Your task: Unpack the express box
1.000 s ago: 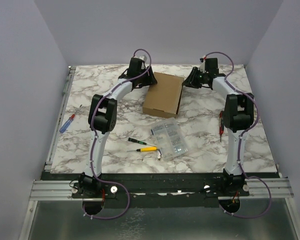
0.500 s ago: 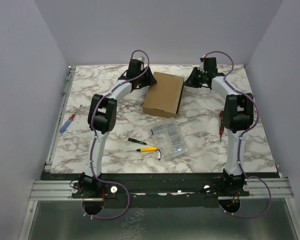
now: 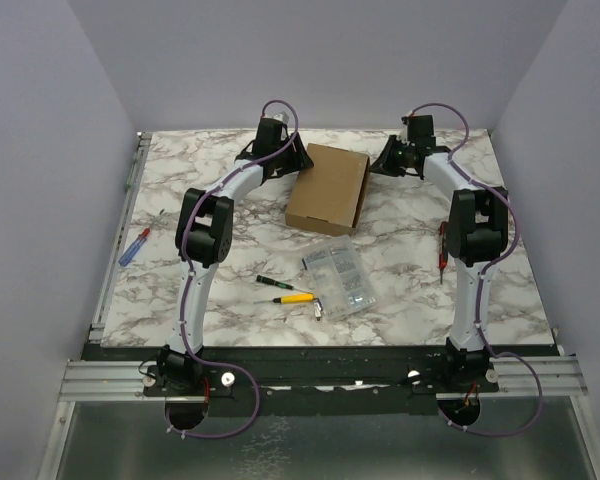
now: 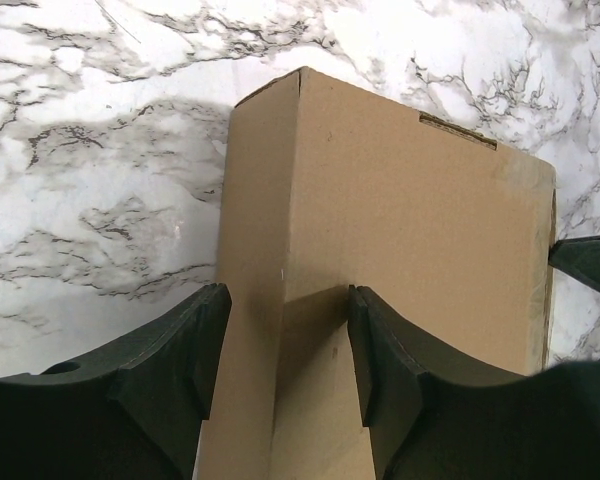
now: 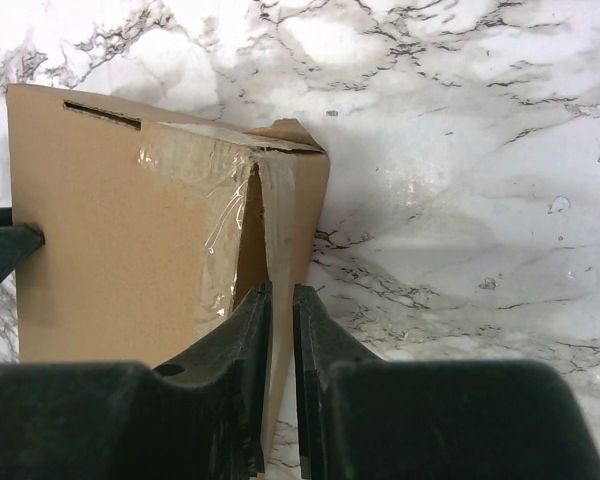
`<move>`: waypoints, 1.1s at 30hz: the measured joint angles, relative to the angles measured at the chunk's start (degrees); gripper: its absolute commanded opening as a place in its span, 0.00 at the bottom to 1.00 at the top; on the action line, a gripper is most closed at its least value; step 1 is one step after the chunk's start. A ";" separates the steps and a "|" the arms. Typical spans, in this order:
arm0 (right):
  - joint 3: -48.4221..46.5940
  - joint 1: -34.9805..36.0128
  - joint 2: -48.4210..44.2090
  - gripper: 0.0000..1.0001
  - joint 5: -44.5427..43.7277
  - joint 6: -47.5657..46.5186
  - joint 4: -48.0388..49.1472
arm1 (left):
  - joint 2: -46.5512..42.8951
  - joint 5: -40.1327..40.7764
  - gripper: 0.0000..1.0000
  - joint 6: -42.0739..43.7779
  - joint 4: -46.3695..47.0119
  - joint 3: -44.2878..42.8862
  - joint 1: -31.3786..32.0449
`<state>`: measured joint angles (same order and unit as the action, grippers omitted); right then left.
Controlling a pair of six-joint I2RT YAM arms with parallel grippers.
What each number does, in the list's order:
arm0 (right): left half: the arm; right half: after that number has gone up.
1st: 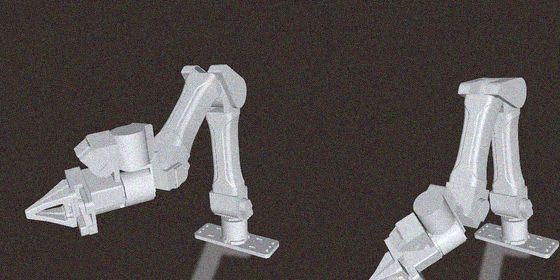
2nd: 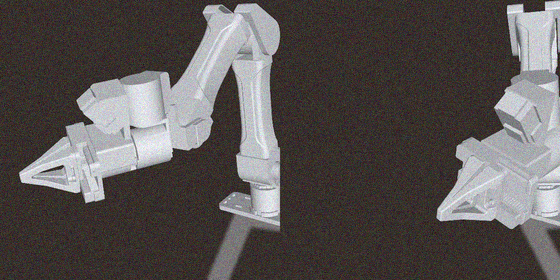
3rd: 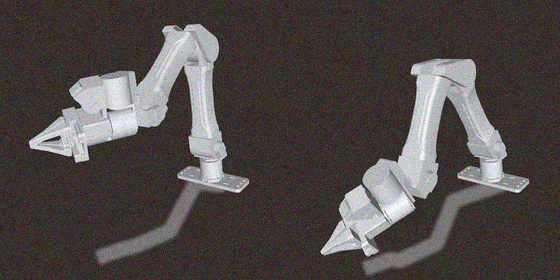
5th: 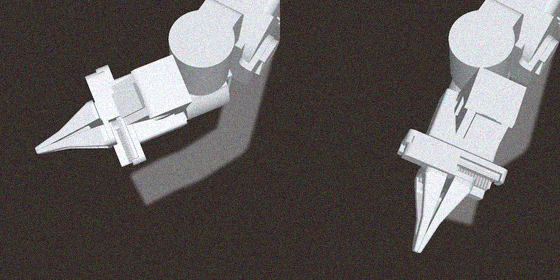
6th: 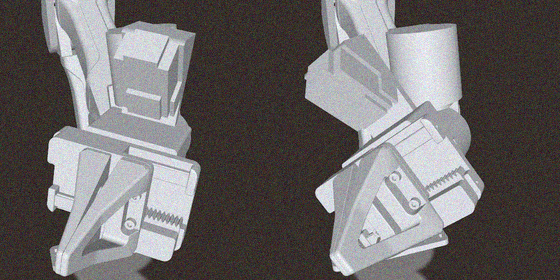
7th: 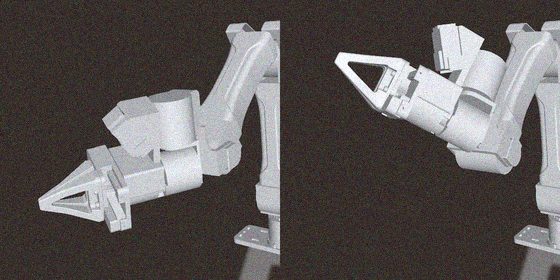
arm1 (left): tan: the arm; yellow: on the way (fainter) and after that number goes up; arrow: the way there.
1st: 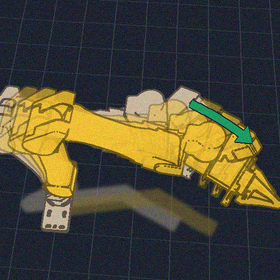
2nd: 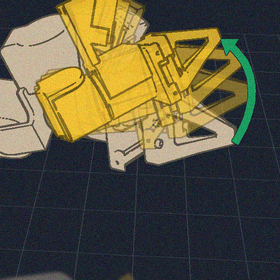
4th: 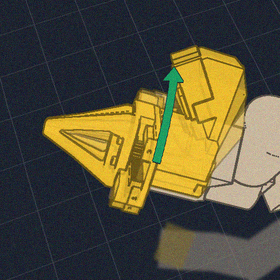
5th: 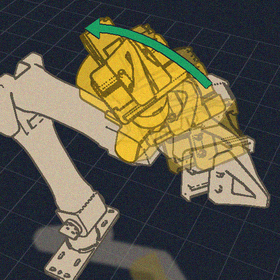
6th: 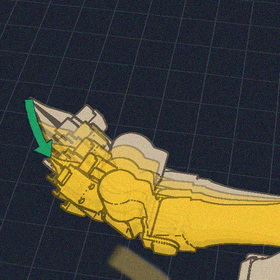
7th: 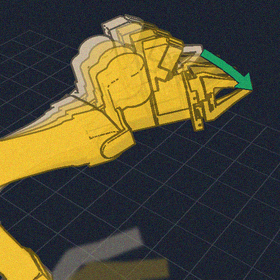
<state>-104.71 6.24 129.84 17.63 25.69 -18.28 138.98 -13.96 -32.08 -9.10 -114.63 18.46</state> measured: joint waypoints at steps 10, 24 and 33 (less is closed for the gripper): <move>-2.14 -0.57 0.87 0.19 -5.55 -0.07 -5.60 | 0.00 -0.20 0.57 0.72 -0.26 -0.04 -0.31; 2.64 -1.75 -1.36 0.52 -2.47 -1.68 -3.67 | -0.07 -1.22 0.68 1.22 -2.97 -1.16 -1.36; 21.11 -1.73 -11.28 0.63 6.38 2.67 5.01 | -5.86 -1.66 0.71 1.60 -6.99 1.25 -1.55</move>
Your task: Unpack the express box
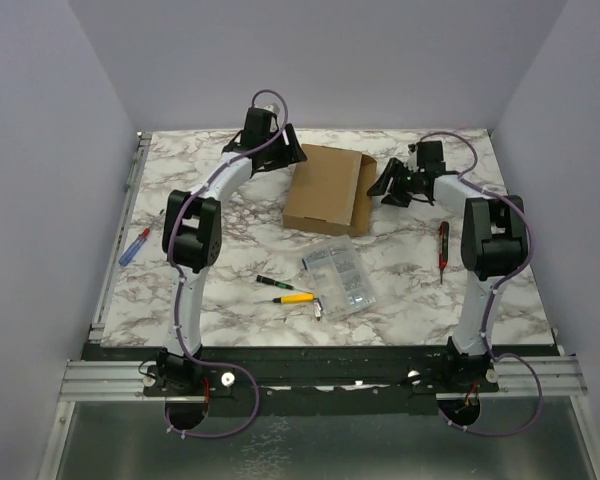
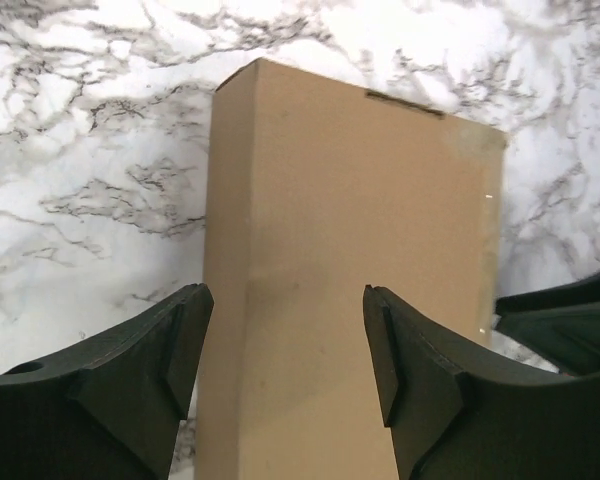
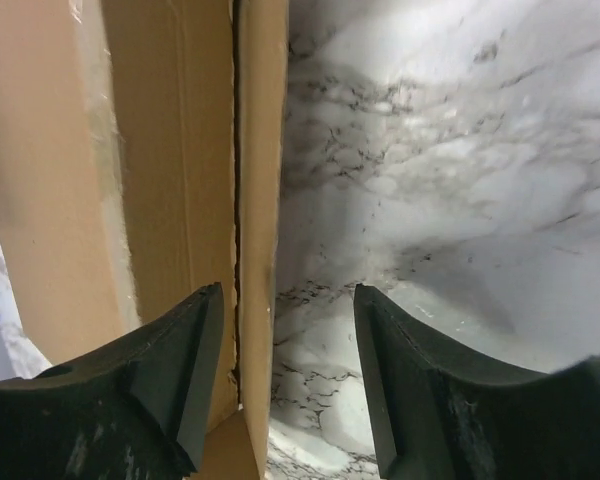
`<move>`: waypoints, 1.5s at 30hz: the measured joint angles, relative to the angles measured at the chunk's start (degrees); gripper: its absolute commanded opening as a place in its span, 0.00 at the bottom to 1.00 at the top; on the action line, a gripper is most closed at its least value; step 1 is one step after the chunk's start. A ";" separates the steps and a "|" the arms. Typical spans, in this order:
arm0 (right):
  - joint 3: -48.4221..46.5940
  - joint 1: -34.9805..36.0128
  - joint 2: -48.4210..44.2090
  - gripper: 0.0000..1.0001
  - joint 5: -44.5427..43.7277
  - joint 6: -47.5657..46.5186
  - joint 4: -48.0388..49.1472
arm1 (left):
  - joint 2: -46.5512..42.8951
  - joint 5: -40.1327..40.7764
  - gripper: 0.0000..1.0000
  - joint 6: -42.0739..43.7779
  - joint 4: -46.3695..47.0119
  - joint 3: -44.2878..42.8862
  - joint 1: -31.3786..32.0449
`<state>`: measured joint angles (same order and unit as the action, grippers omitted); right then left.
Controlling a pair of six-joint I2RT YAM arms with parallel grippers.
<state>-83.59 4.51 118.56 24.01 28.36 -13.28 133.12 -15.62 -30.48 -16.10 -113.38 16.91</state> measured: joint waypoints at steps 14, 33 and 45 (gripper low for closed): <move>8.07 0.85 0.04 0.12 11.04 7.82 12.44 | -24.44 10.05 0.70 6.08 0.22 19.87 10.93; -13.73 7.23 -8.35 0.00 8.72 2.95 -8.63 | -30.69 19.67 0.70 11.58 -2.82 19.82 16.22; -21.53 10.45 -8.35 0.00 4.68 -0.94 -19.50 | -28.70 21.11 0.72 12.94 -4.59 15.39 16.33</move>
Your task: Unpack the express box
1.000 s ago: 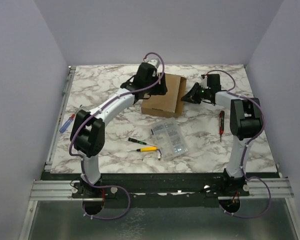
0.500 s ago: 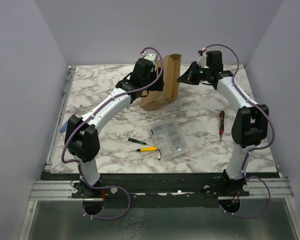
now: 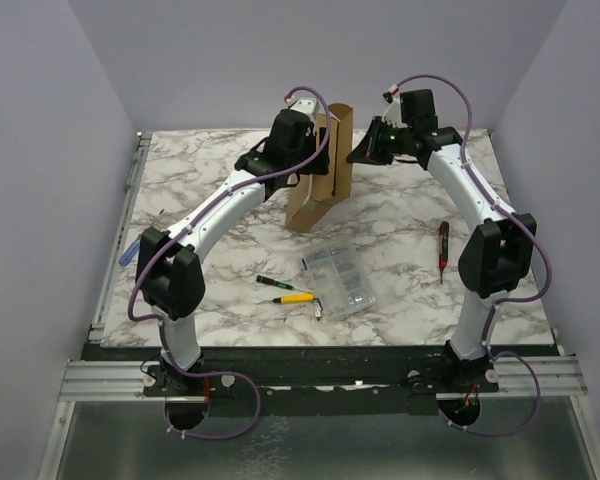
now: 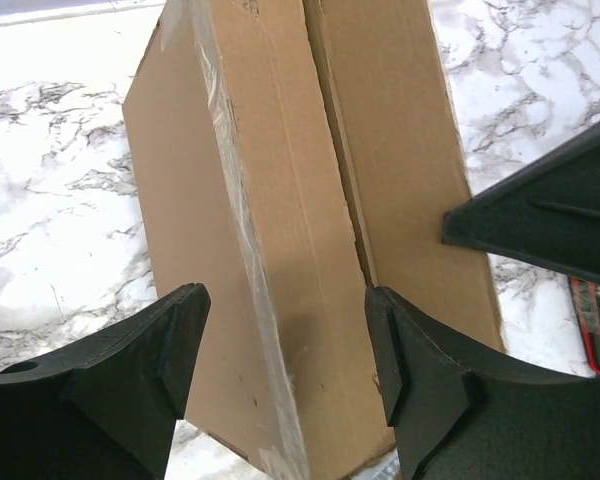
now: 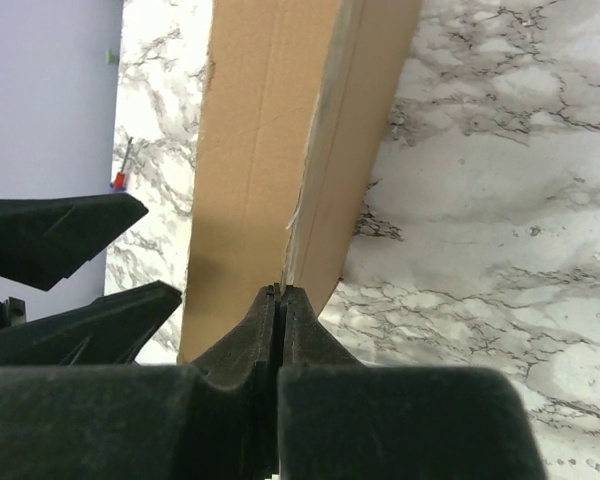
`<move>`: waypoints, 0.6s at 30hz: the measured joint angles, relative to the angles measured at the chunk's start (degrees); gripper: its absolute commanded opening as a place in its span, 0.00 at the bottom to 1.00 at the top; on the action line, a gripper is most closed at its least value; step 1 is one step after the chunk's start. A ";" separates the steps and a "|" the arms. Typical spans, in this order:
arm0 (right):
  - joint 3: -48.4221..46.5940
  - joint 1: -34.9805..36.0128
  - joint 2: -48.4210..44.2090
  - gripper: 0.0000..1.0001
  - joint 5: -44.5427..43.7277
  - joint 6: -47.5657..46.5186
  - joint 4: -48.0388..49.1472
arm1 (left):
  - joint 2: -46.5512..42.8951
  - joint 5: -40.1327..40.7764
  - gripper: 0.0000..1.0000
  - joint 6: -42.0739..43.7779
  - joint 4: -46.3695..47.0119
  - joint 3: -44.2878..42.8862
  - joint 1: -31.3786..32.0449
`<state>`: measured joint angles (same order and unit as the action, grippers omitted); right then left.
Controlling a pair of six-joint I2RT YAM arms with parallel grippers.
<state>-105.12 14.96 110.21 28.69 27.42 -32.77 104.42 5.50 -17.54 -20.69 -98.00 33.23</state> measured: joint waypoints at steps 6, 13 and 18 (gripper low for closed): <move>-0.48 0.00 0.00 0.00 -1.22 -1.14 -1.33 | 3.41 1.66 0.71 0.94 -0.83 -0.96 -0.20; -1.14 0.07 0.00 0.00 -3.21 -2.47 -3.13 | 4.74 1.62 0.69 0.66 -0.92 -0.17 -2.32; -2.99 0.17 -0.02 0.00 -5.07 -3.78 -4.61 | 3.65 1.51 0.68 0.52 0.17 2.19 -5.70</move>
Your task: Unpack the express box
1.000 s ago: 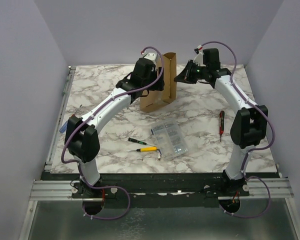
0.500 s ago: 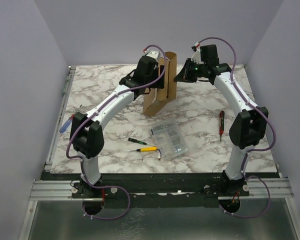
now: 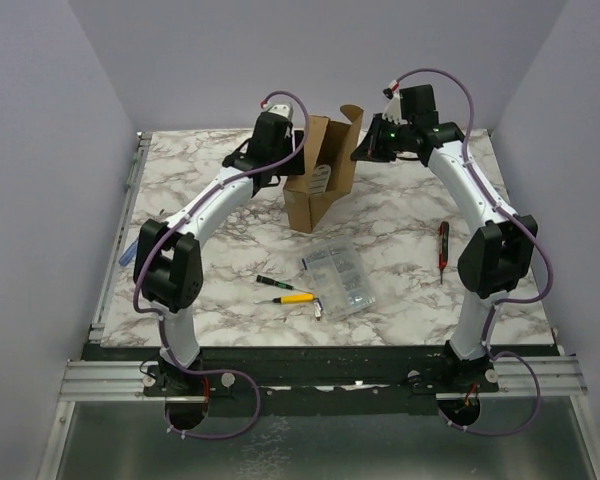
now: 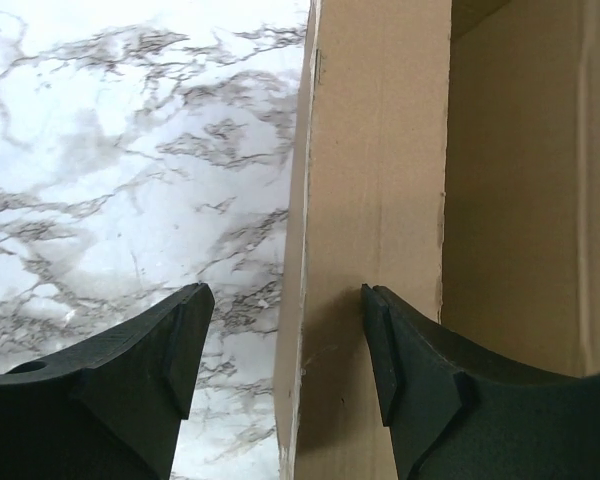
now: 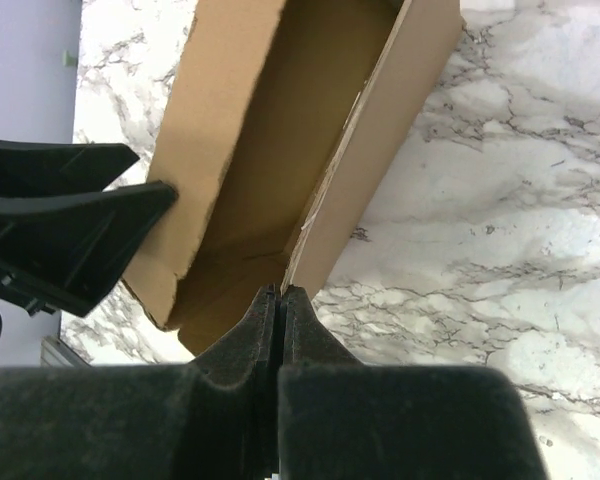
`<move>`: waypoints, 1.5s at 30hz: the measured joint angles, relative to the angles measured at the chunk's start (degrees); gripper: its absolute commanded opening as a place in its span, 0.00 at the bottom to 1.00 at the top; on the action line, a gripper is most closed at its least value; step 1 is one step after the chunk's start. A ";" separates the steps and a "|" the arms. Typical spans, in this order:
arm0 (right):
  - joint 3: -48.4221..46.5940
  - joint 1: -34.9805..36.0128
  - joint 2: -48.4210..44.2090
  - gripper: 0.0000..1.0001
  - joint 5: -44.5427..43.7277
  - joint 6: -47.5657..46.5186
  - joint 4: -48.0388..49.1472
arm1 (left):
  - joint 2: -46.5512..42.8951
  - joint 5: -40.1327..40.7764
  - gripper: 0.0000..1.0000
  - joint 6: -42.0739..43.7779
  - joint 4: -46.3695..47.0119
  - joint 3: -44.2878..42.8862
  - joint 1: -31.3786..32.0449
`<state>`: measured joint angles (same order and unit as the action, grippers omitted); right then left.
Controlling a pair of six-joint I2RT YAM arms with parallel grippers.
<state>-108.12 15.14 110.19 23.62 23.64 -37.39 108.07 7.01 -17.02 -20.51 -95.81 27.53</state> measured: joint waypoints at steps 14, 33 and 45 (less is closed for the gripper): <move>-5.75 0.07 0.00 0.00 -0.74 -2.75 -1.77 | -4.15 -5.01 0.69 -1.73 3.10 8.52 -9.09; 9.20 -5.33 -6.16 0.00 3.98 -5.90 6.12 | -14.71 -8.63 0.72 -2.45 0.09 12.83 -12.66; 5.95 -5.07 -7.65 0.00 8.22 -3.06 8.22 | -16.04 -16.92 0.72 -5.29 1.25 10.08 -9.49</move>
<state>-102.17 10.07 102.54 31.83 20.58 -29.17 92.03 -9.91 -22.31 -19.27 -85.73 18.04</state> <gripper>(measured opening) 0.012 0.716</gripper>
